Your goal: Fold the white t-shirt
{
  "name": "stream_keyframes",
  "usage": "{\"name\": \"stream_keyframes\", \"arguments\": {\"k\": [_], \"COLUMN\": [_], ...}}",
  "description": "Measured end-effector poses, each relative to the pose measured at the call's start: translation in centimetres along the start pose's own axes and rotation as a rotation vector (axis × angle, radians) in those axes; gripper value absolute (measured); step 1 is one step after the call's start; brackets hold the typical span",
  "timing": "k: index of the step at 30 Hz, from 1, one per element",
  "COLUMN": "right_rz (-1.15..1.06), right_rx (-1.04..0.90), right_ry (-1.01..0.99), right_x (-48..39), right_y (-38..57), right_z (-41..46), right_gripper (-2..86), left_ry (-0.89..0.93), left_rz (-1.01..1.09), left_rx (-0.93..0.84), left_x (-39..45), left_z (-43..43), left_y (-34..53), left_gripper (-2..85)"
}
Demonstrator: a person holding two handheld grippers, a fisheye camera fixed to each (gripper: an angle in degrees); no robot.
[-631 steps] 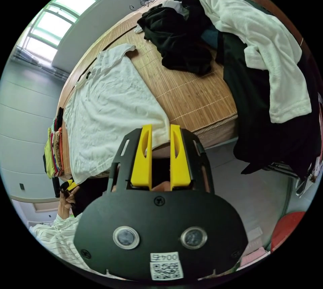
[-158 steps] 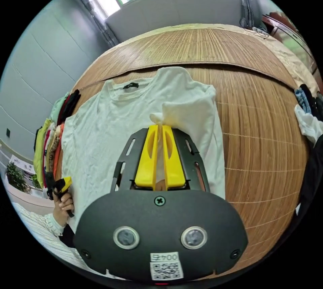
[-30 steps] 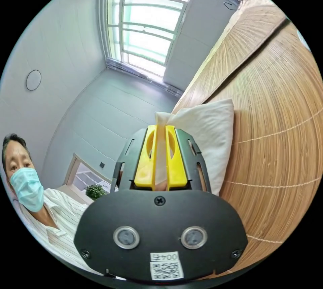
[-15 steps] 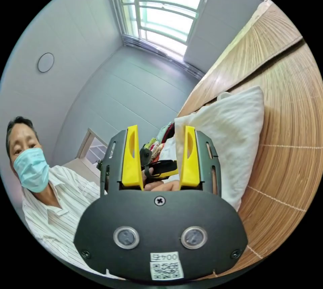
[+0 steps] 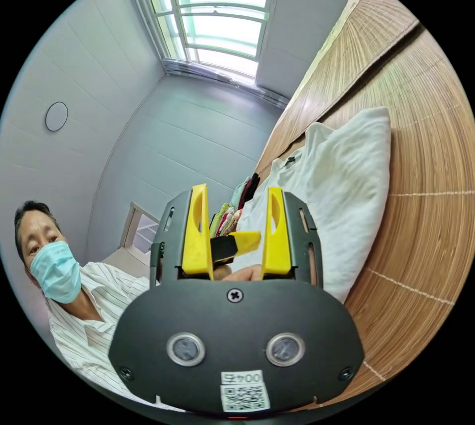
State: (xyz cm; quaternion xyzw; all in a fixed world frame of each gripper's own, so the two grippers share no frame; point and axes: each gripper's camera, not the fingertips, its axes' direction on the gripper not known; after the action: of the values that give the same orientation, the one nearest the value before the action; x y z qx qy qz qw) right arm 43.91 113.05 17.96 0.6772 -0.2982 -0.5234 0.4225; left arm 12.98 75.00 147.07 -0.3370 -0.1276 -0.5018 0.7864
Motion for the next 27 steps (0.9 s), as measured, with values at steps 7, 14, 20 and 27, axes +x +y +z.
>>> {"name": "stream_keyframes", "arguments": {"k": [7, 14, 20, 27], "right_rz": [-0.033, -0.185, -0.223, -0.344], "right_rx": [0.09, -0.22, -0.373, -0.539], "right_ry": [0.082, 0.476, 0.612, 0.704], "right_x": [-2.2, -4.2, -5.8, -9.0], "right_y": [-1.4, -1.4, -1.3, 0.4], "right_z": [-1.5, 2.5, 7.8, 11.8], "right_gripper": [6.6, -0.7, -0.7, -0.7], "left_ry": [-0.112, -0.212, -0.159, -0.072], "left_rz": [-0.053, 0.024, 0.04, 0.185], "left_rx": [0.032, -0.175, -0.039, -0.1], "left_x": [1.0, 4.0, 7.9, 14.9], "left_z": [4.7, 15.4, 11.3, 15.8], "left_y": [-7.6, -16.1, -16.7, -19.0], "left_gripper": [0.2, 0.3, 0.3, 0.3]}}
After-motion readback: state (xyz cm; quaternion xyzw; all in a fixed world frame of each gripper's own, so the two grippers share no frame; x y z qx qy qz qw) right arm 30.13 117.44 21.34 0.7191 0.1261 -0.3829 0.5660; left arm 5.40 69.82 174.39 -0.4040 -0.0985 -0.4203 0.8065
